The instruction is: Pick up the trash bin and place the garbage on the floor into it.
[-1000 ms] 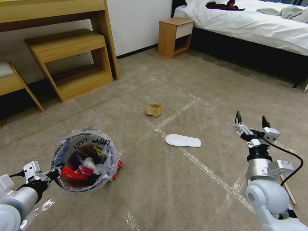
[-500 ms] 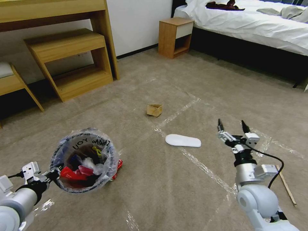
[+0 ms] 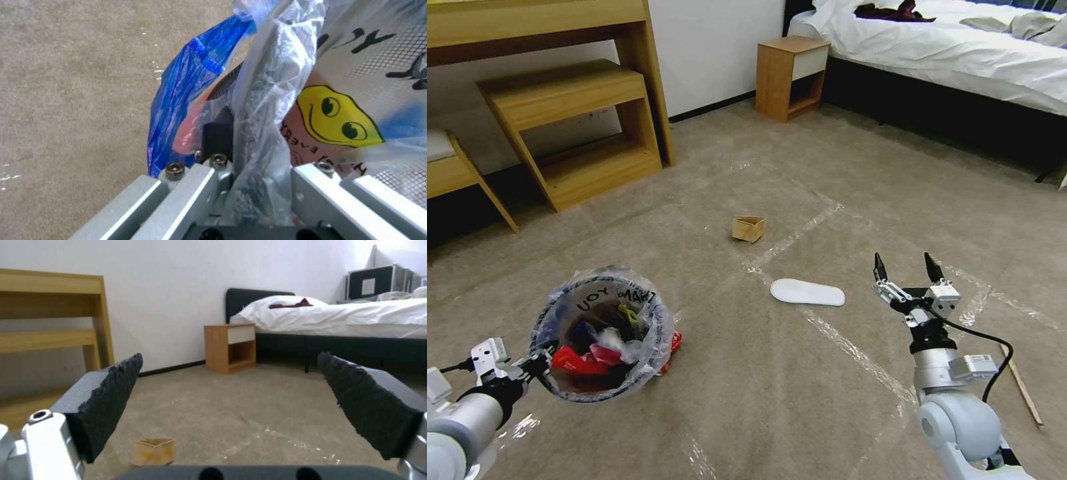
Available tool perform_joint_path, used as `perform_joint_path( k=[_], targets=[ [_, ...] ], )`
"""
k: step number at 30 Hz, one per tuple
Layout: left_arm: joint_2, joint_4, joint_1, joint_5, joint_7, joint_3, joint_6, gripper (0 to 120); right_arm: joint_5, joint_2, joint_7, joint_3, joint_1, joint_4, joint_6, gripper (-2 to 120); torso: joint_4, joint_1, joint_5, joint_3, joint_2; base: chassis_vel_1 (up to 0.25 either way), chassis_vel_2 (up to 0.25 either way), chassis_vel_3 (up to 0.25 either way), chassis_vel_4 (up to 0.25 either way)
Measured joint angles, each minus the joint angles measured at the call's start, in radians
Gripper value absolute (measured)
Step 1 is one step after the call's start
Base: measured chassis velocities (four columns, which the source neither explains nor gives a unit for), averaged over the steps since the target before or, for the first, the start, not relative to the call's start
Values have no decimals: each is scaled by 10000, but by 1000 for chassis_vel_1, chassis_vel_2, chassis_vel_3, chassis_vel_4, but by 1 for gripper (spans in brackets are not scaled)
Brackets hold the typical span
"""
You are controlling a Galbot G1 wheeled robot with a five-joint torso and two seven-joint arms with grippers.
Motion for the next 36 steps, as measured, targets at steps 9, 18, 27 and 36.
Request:
perform_joint_path(
  k=[9, 18, 27, 36],
  targets=[
    [-16, 42, 18, 41, 17, -13, -27, 0, 0, 104, -60, -3, 15, -39, -1, 100, 0, 0, -1, -1, 0, 0, 0, 0, 0],
    [41, 88, -13, 42, 27, -12, -40, 0, -4, 162, -67, 22, 19, -88, -2, 100, 0, 0, 0, 0, 0, -49, 43, 43, -52],
    [147, 200, -91, 21, 36, -25, -59, 0, -23, 252, -68, -13, 63, -148, -63, 100, 0, 0, 0, 0, 0, -8, 15, 14, -10],
    [191, 251, -133, -10, 38, -37, -62, 0, -53, 317, -17, -49, 114, -189, -151, 100, 1, 0, 0, 0, 0, -30, 18, 17, -18]
  ],
)
